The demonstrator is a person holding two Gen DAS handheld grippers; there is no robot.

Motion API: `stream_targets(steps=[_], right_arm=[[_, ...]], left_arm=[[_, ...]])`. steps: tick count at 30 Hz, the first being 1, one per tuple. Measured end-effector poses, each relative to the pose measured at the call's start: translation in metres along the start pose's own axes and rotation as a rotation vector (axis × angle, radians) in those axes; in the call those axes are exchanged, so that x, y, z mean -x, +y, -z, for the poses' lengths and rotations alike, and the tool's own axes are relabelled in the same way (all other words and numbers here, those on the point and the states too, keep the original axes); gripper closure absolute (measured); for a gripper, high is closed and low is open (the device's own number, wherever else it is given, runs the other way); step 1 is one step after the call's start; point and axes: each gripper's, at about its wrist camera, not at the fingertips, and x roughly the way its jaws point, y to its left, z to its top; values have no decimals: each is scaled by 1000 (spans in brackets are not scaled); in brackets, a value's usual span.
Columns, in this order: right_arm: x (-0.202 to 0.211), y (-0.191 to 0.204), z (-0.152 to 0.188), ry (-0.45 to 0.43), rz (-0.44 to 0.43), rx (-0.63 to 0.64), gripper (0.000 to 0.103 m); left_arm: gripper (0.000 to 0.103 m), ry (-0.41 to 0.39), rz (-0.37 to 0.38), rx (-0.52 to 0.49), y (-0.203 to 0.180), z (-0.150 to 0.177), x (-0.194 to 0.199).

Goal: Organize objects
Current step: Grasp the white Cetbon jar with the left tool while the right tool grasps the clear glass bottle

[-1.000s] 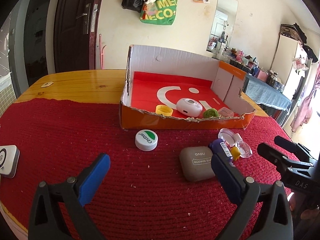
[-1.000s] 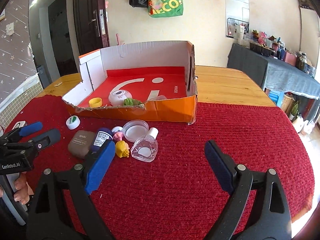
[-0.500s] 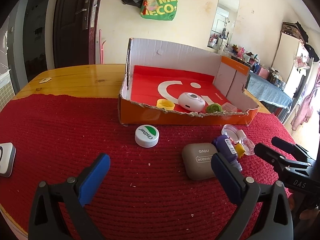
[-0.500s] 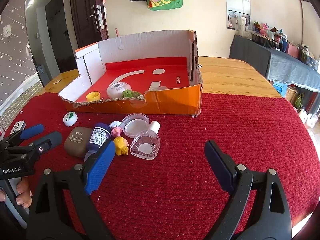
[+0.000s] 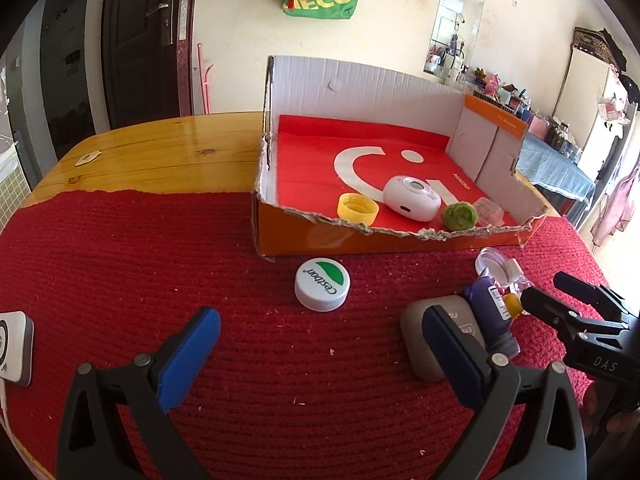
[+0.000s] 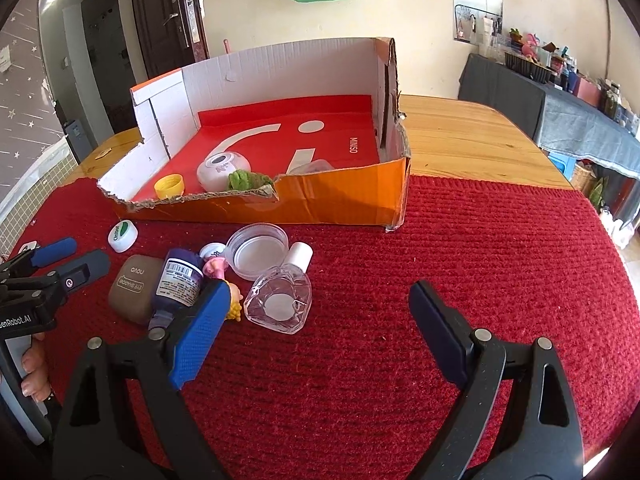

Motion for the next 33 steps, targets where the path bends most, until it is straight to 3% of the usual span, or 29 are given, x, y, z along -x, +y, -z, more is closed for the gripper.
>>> stream_targets(steps=[10, 20, 28, 31, 32, 33], right_arm=[[-14, -4, -4, 70, 33, -16, 12], [-17, 2, -3, 83, 48, 25, 13], [-17, 5, -4, 69, 45, 52, 36], [-16, 6, -3, 58, 34, 58, 48], [-15, 7, -3, 55, 32, 61, 54], [-15, 8, -2, 50, 32, 70, 62]], left_arm=[[1, 36, 9, -54, 1, -10, -12], [16, 79, -6, -84, 6, -16, -28], [37, 67, -1, -117, -1, -15, -28], [58, 57, 12, -124, -3, -14, -25], [70, 54, 22, -123, -3, -14, -24], [70, 54, 28, -116, -2, -14, -23]])
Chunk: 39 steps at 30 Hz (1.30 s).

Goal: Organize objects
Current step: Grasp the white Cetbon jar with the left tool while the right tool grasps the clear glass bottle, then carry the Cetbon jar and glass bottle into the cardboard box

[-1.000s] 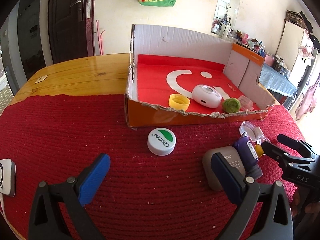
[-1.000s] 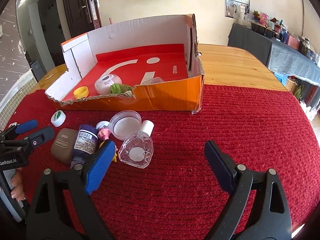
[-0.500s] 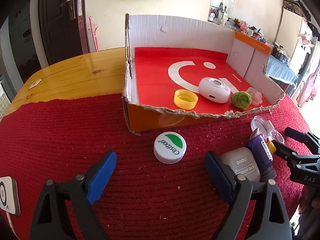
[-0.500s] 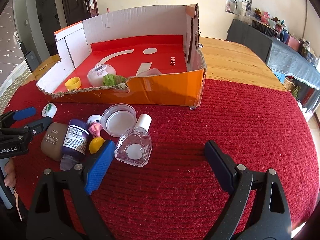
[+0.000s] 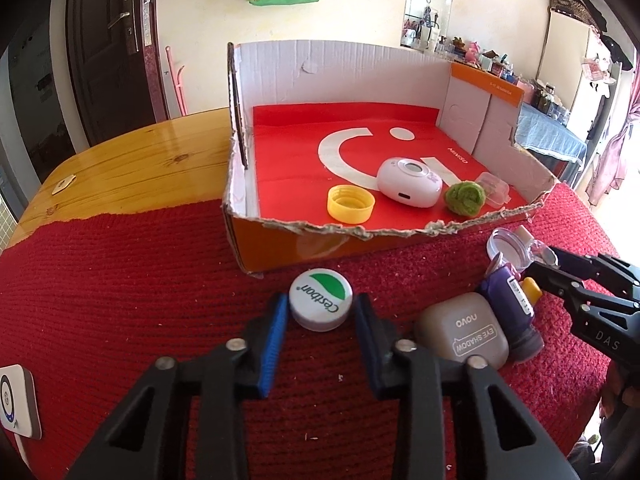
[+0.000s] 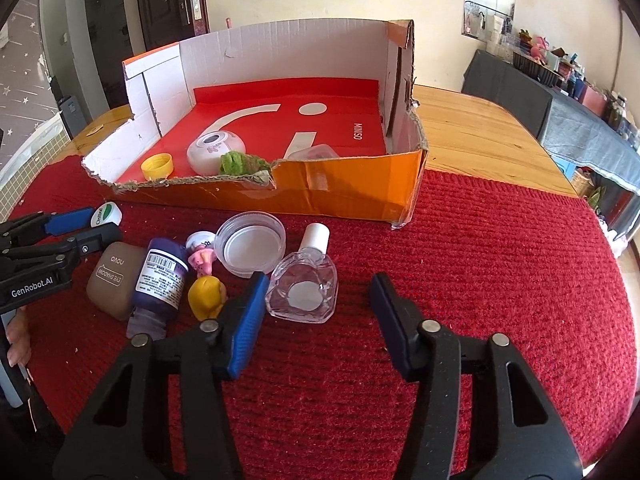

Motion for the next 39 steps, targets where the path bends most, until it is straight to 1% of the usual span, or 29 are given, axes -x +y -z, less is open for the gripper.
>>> stream_targets(steps=[1, 2, 7, 12, 22, 26, 29, 32, 34, 36, 38, 39], right_arm=[[1, 1, 1, -5, -7, 8, 69], [1, 2, 1, -9, -16, 11, 71], [9, 4, 4, -26, -43, 26, 71], [28, 2, 0, -77, -59, 22, 71], [34, 3, 2, -81, -79, 21, 71], [43, 1, 1, -105, -92, 18, 71], [51, 2, -4, -125, -101, 24, 71], [58, 2, -18, -142, -116, 34, 71], [59, 1, -31, -148, -130, 44, 71], [55, 1, -47, -148, -132, 64, 71], [46, 3, -66, -131, -136, 91, 71], [38, 4, -75, -116, -141, 104, 71]], left_arm=[[70, -4, 2, 7, 0, 1, 1], [70, -8, 2, 4, -1, 1, 3], [70, -35, 18, -9, -5, 2, 18], [70, -76, 21, -28, -10, 0, 34], [70, -85, 34, -45, -18, 2, 42], [70, -105, 40, -53, -20, -2, 51], [70, -113, 40, -58, -22, -12, 58], [70, -119, 48, -69, -23, -30, 60], [70, -112, 55, -76, -22, -45, 55], [70, -90, 70, -81, -20, -60, 46], [70, -74, 77, -88, -19, -74, 35], [70, -63, 65, -92, -17, -81, 29]])
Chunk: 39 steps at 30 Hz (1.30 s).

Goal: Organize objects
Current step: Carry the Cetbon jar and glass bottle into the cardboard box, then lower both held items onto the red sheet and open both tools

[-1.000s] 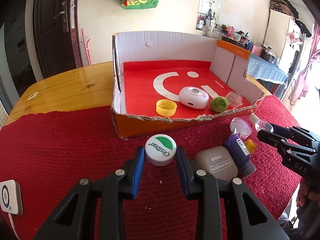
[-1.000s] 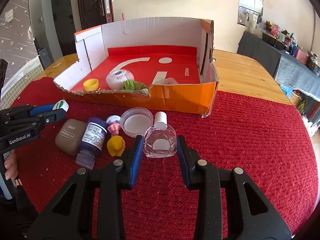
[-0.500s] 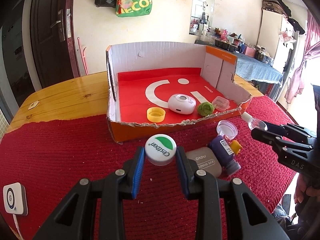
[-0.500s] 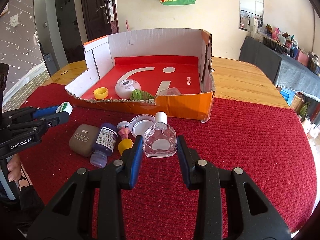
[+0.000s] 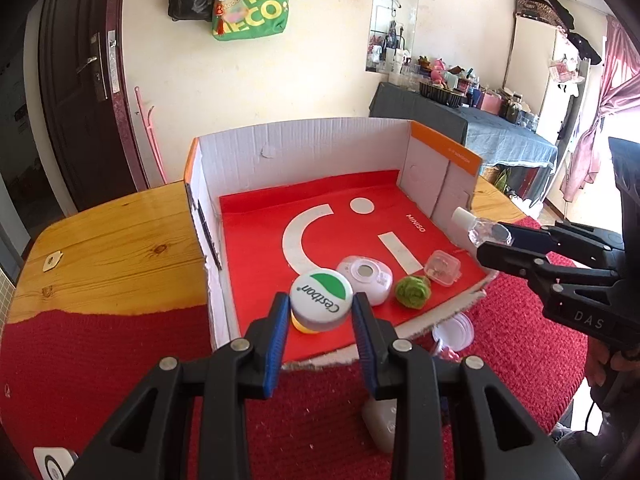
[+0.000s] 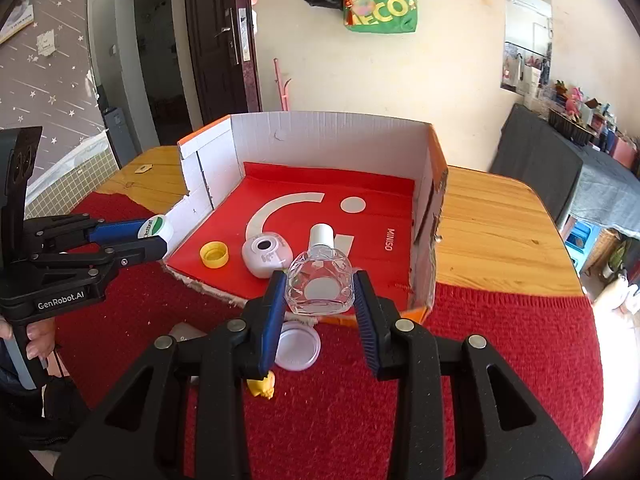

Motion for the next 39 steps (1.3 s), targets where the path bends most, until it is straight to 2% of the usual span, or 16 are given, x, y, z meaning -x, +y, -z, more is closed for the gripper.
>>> stream_targets(steps=[6, 10, 17, 22, 24, 26, 31, 39], right_arm=[[-60, -10, -33, 144, -31, 36, 71], [-91, -14, -38, 231, -46, 45, 71], [-118, -19, -38, 331, -72, 42, 71], [-128, -23, -36, 373, -77, 42, 71], [-128, -23, -36, 381, -82, 44, 71], [-127, -23, -35, 386, -81, 51, 71], [-131, -25, -35, 407, -88, 56, 71], [-128, -27, -34, 411, -89, 65, 71]], left_arm=[[70, 102, 12, -8, 15, -24, -45], [70, 162, 16, -24, 20, -26, -68], [70, 217, 25, -65, 20, -27, -88], [70, 273, 48, -67, 24, -30, -101], [70, 274, 42, -87, 22, -31, -102], [70, 287, 73, -91, 21, -31, -104], [70, 325, 91, -121, 15, -29, -109], [69, 337, 104, -116, 15, -30, -112]])
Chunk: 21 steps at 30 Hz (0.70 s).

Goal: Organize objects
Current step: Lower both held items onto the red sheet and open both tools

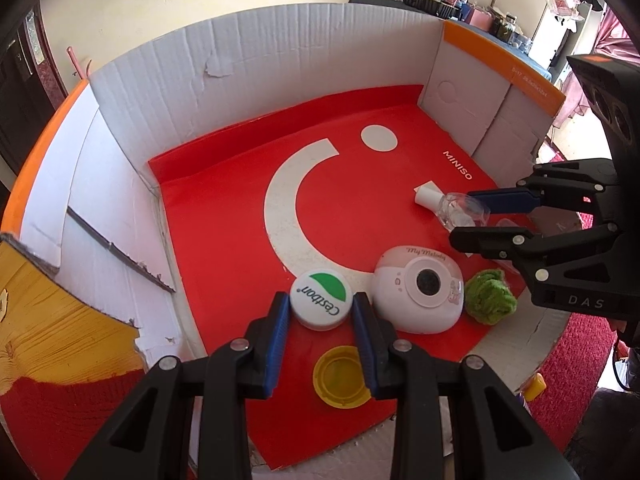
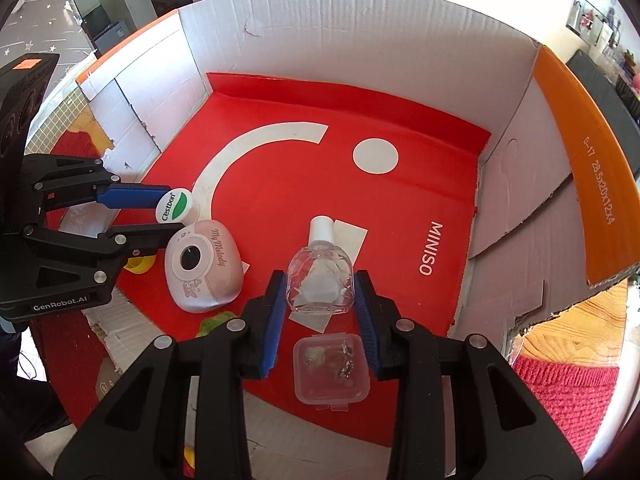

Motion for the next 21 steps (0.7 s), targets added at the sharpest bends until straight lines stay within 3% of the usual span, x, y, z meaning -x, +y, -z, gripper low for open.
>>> stream_targets(steps=[11, 15, 21], right_arm=[[-2, 5, 0, 10, 12, 14, 69], [-4, 10, 0, 14, 6, 26, 57], [-3, 11, 2, 12, 5, 25, 57]], left_arm=[[69, 0, -3, -5, -1, -2, -1], [69, -1, -3, -4, -1, -2, -2], [64, -10, 5, -2, -1, -3, 2]])
